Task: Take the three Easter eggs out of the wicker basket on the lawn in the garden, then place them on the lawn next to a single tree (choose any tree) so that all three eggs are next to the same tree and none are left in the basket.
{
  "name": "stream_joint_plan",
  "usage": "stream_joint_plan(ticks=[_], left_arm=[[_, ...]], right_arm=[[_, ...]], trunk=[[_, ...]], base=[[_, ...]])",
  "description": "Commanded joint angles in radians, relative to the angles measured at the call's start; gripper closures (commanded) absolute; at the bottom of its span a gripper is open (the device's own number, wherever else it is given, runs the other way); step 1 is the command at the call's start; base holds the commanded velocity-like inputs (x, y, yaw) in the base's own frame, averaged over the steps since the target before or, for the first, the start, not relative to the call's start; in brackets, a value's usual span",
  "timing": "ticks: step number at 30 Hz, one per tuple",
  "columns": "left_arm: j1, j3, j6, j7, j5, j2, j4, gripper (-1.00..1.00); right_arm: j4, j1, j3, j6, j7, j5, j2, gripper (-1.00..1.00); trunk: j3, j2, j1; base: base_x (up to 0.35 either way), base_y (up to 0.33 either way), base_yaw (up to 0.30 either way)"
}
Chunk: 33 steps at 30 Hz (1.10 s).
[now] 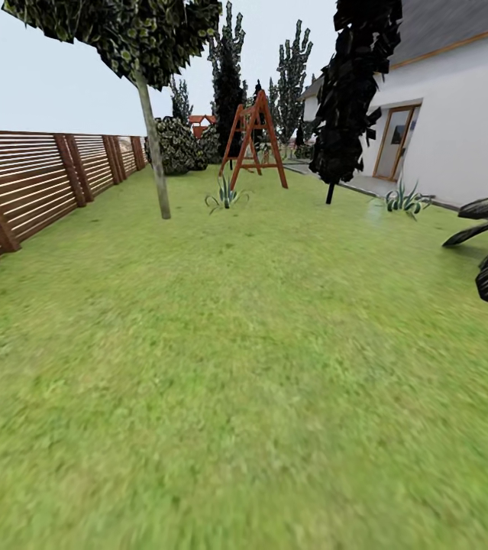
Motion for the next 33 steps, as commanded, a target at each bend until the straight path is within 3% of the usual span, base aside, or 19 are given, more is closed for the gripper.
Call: stream_joint_plan(ticks=[1, 33], left_arm=[[-0.001, 0.000, -0.003, 0.000, 0.000, 0.000, 0.001, -1.00], [-0.001, -0.001, -0.003, 0.000, -0.001, 0.000, 0.001, -1.00]], right_arm=[[0.000, 0.000, -0.002, -0.003, 0.000, 0.000, 0.000, -1.00], [-0.002, 0.000, -0.003, -0.004, 0.000, -0.001, 0.000, -1.00]], trunk=[[-0.001, 0.000, 0.001], [-0.001, 0.000, 0.001]], base=[[0.336, 0.000, 0.000], [0.336, 0.000, 0.000]])
